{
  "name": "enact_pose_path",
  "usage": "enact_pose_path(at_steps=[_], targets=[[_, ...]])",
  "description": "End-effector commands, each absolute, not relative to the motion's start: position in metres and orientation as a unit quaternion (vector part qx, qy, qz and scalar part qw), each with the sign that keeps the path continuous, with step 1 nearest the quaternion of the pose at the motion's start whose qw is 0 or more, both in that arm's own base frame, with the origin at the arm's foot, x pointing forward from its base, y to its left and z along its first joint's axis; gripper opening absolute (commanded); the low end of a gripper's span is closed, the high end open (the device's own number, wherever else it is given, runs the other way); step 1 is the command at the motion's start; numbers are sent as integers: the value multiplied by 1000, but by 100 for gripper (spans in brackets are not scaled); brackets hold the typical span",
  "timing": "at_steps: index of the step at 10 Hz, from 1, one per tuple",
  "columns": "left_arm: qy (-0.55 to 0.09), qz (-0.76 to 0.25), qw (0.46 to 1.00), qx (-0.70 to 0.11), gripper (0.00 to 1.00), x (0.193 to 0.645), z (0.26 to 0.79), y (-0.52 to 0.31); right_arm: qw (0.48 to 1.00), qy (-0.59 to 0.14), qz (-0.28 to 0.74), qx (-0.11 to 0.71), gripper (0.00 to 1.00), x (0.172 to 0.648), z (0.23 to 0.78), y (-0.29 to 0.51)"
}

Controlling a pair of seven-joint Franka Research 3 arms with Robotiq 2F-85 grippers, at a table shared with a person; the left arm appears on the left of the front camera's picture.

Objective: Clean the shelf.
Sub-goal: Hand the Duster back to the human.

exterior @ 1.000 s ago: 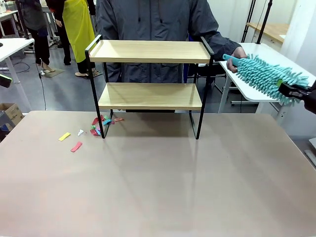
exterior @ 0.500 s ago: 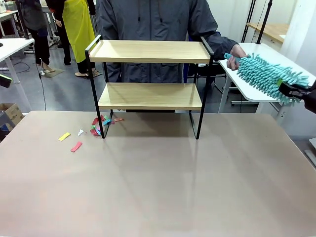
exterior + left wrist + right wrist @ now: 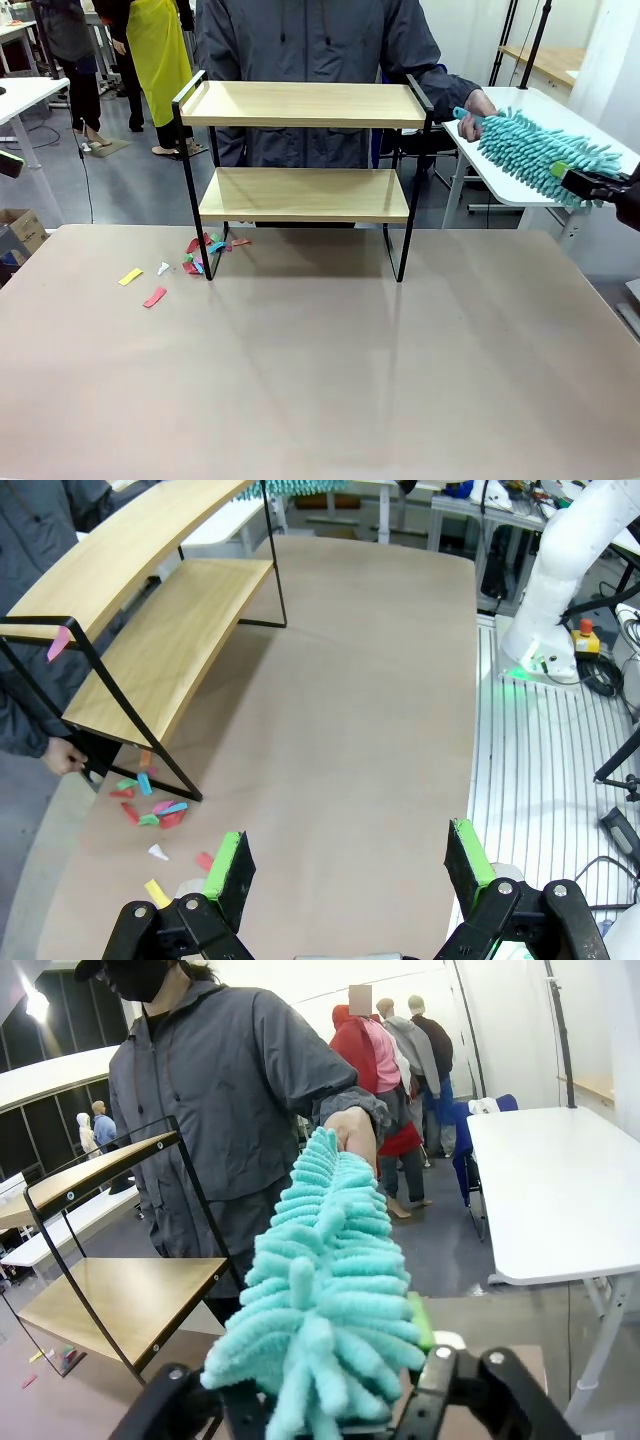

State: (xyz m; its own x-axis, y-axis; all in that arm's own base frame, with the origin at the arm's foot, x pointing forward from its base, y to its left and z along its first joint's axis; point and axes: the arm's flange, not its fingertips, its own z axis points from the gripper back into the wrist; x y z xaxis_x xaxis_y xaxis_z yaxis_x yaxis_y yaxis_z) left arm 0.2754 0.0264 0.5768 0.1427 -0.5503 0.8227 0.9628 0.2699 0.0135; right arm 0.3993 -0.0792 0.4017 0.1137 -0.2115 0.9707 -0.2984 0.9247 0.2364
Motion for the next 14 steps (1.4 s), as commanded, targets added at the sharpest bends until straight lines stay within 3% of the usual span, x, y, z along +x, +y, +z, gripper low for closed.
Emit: enact_pose_path(at_steps=[1, 7, 9, 14], targets=[[-382, -542, 694, -279, 100, 277, 578, 26, 718, -662, 8, 214, 100, 398, 421, -84], [-382, -542, 694, -279, 100, 277, 578, 26, 596, -723, -101, 334, 100, 378, 571, -152], [-382, -542, 694, -279, 100, 277, 578, 26, 571, -730, -126, 352, 100, 375, 583, -178], [-382, -542, 694, -279, 100, 277, 578, 26, 572, -735, -130, 340, 100, 368, 586, -180]])
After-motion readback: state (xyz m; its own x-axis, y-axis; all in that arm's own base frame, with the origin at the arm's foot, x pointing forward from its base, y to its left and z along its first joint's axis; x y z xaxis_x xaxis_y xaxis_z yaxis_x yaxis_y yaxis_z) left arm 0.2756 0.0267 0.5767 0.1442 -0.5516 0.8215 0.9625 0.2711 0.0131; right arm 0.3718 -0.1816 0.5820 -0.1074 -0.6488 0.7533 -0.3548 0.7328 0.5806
